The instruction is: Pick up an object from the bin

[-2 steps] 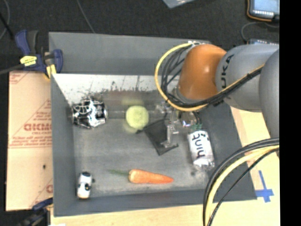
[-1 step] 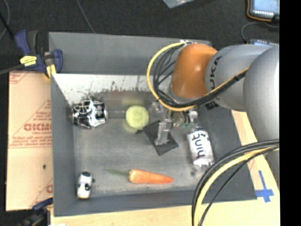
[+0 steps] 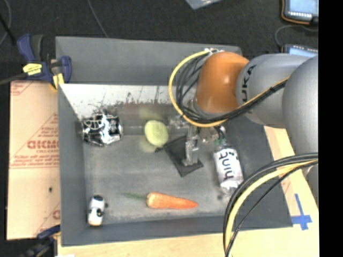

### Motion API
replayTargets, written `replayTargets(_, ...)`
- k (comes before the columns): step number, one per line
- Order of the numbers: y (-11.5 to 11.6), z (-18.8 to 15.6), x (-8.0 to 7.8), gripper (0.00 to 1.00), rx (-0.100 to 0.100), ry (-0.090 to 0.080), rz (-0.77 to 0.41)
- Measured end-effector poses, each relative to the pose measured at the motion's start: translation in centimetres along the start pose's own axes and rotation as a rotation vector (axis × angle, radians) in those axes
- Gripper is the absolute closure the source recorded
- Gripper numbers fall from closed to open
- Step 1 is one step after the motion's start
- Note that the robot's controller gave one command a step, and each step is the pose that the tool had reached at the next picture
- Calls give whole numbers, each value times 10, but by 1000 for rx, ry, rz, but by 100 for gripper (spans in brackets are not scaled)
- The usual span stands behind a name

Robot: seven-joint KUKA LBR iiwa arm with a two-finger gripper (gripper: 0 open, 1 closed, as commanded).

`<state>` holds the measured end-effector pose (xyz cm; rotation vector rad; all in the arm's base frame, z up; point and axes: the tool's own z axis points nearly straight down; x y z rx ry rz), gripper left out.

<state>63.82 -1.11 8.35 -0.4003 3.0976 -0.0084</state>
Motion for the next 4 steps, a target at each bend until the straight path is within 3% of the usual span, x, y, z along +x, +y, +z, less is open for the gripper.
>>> replayTargets(1, 8, 11, -11, 100, -2, -8, 339)
replayTargets(2, 8, 11, -11, 100, -2, -8, 337)
replayTargets(3, -2, -68, -18, 100, 0, -12, 319)
replayTargets(4, -2, -68, -18, 100, 0, -12, 318)
